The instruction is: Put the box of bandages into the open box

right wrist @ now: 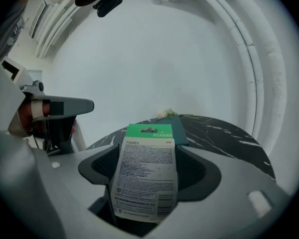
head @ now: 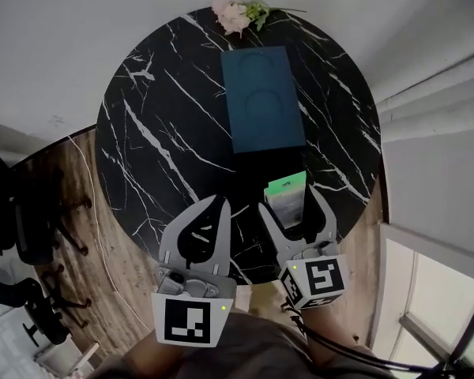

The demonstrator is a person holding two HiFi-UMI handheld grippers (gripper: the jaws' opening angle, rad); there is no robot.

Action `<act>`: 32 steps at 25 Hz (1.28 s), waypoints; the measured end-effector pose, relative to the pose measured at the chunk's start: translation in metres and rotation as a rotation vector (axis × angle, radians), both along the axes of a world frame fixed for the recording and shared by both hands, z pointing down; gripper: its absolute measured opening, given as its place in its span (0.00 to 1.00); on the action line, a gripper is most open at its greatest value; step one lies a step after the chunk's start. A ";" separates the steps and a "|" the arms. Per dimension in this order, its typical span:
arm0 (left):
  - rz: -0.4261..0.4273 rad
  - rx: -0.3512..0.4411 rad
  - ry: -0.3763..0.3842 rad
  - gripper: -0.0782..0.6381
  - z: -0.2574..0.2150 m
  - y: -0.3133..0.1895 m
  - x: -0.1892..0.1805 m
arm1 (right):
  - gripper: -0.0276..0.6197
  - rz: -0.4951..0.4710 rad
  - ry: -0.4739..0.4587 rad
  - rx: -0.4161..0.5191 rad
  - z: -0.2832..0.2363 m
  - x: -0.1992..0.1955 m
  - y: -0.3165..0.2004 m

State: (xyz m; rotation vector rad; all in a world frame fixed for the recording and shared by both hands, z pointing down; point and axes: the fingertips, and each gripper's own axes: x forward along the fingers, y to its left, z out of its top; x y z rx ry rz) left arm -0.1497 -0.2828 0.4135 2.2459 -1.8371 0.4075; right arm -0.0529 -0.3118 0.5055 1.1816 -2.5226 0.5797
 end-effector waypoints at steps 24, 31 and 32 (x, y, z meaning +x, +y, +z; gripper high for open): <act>0.024 -0.052 0.036 0.11 0.037 -0.021 -0.015 | 0.66 0.055 0.121 -0.034 0.036 -0.001 -0.010; -0.021 0.058 0.009 0.11 -0.018 -0.010 -0.014 | 0.51 0.052 0.010 0.075 -0.034 0.004 -0.011; -0.036 0.085 0.004 0.11 -0.029 -0.008 -0.016 | 0.48 0.038 -0.013 0.100 -0.048 0.002 -0.010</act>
